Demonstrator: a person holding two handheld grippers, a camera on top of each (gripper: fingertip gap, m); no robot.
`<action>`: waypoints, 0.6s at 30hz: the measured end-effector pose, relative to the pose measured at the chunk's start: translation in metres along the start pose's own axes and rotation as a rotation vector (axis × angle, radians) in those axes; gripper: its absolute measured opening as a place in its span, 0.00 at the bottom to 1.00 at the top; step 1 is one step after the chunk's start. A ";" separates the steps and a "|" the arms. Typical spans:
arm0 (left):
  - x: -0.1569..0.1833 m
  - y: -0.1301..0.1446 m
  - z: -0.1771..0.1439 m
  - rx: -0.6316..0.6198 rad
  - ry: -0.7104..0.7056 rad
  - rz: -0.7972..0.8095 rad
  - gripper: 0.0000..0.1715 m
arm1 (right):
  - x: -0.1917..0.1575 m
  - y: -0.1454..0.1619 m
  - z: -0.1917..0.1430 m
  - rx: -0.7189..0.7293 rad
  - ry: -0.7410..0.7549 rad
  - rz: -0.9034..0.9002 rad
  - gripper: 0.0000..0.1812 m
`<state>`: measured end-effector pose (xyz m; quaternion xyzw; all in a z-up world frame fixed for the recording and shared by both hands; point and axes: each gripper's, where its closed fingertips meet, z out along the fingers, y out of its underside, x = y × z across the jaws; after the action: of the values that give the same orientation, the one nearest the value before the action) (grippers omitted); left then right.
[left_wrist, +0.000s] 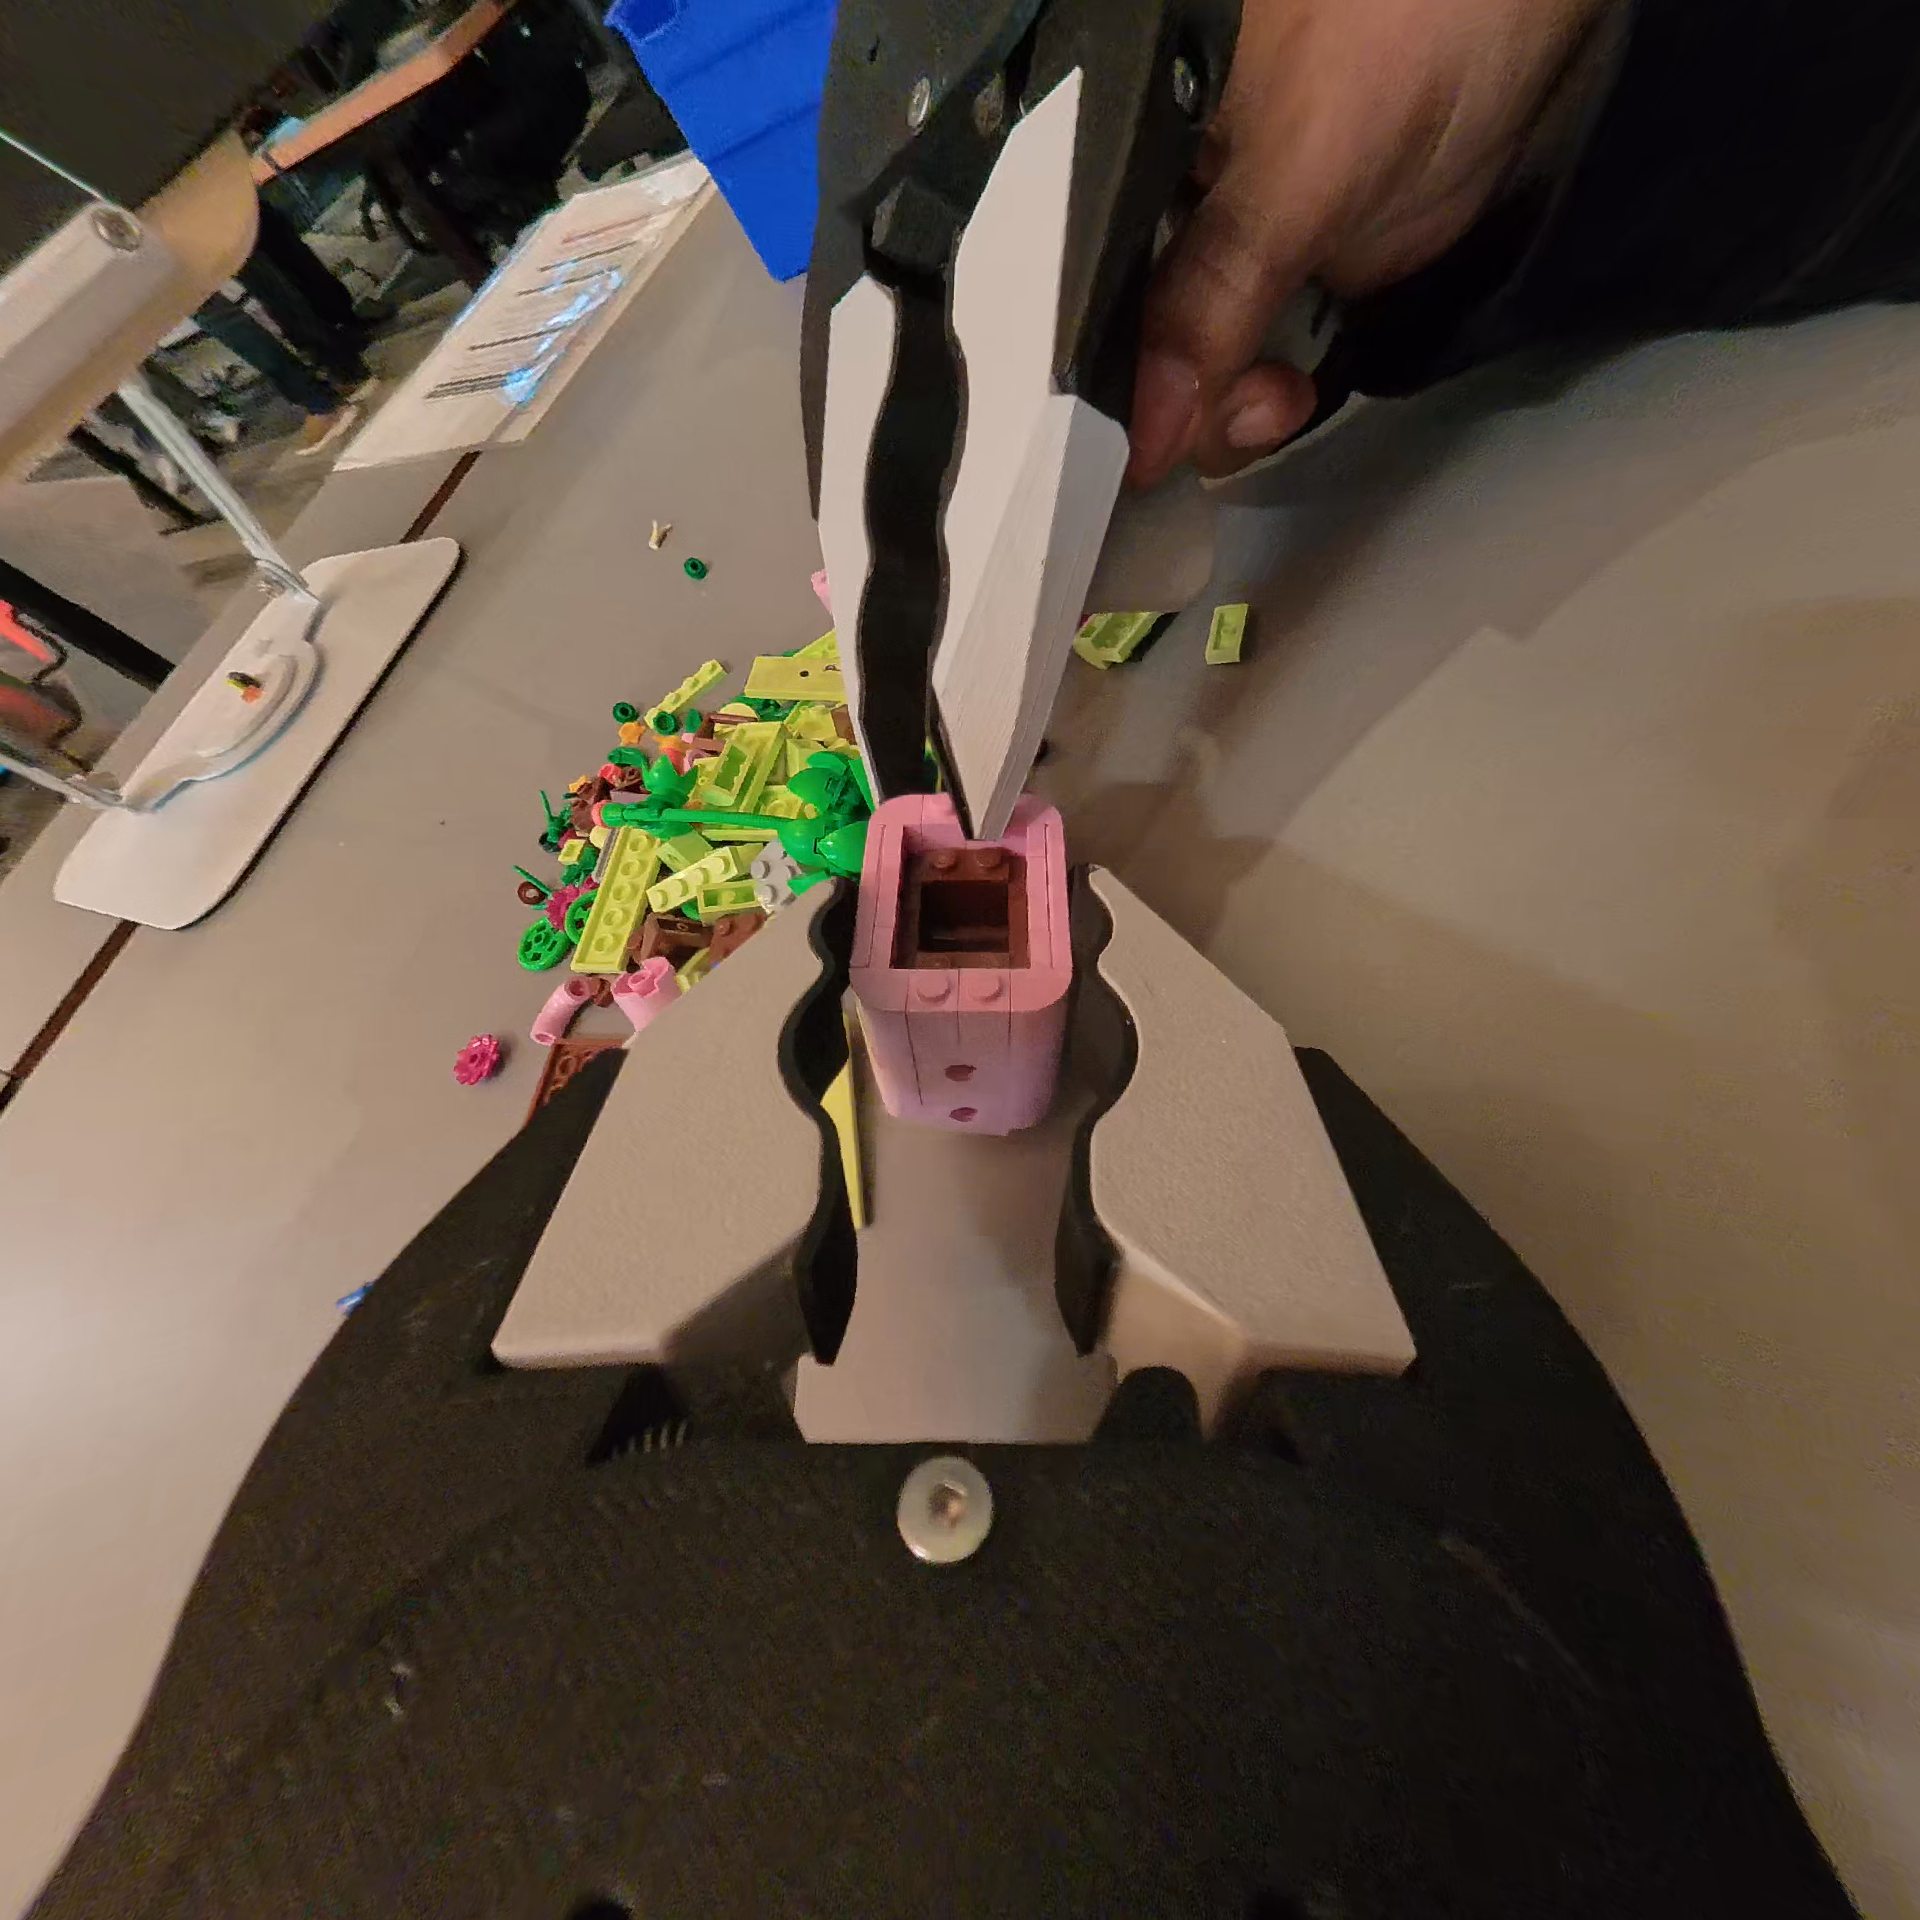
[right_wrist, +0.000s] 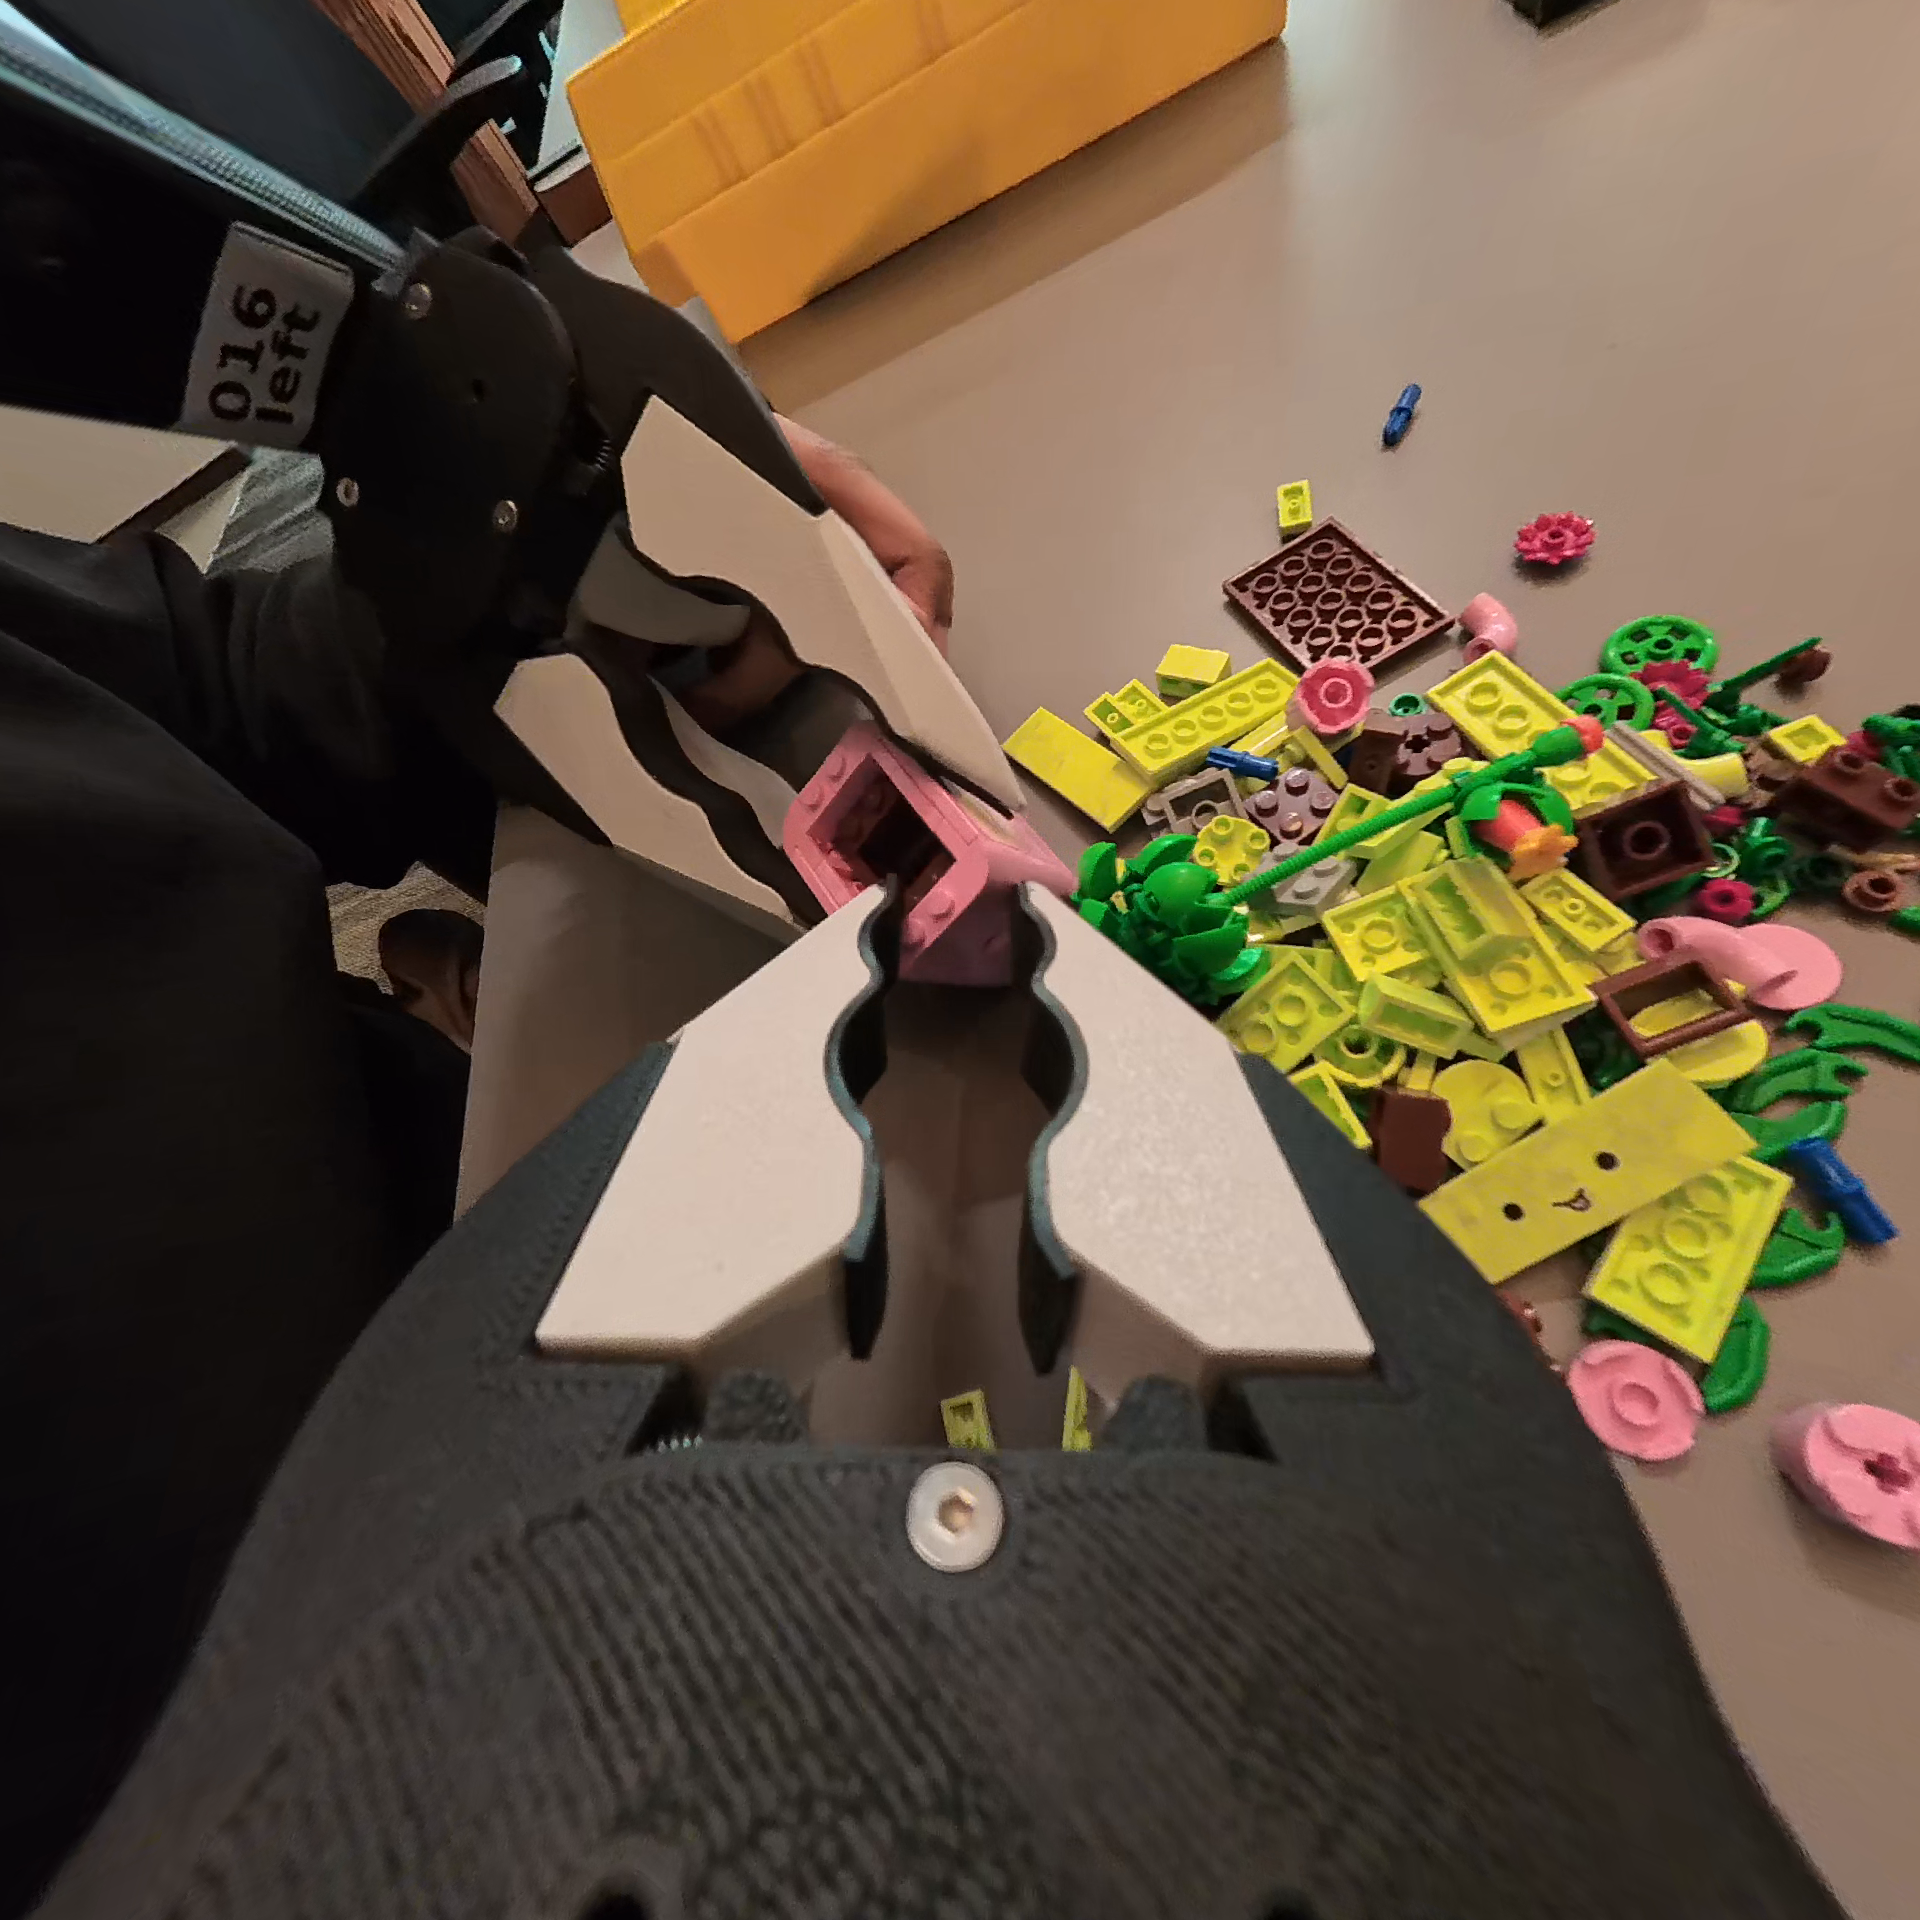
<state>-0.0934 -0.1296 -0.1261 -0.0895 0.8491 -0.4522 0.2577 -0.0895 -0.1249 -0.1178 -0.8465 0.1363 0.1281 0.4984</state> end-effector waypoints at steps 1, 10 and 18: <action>0.000 0.000 -0.001 0.000 0.011 -0.013 0.22 | -0.001 -0.001 0.000 0.004 -0.004 -0.009 0.10; -0.008 0.006 -0.001 -0.024 0.007 -0.082 0.23 | -0.003 -0.005 0.003 0.014 0.044 -0.122 0.14; -0.015 0.007 -0.005 -0.015 0.031 -0.184 0.29 | -0.001 -0.011 0.001 0.055 0.056 -0.135 0.15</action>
<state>-0.0830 -0.1159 -0.1244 -0.1619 0.8447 -0.4688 0.2013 -0.0870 -0.1188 -0.1091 -0.8430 0.0962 0.0668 0.5250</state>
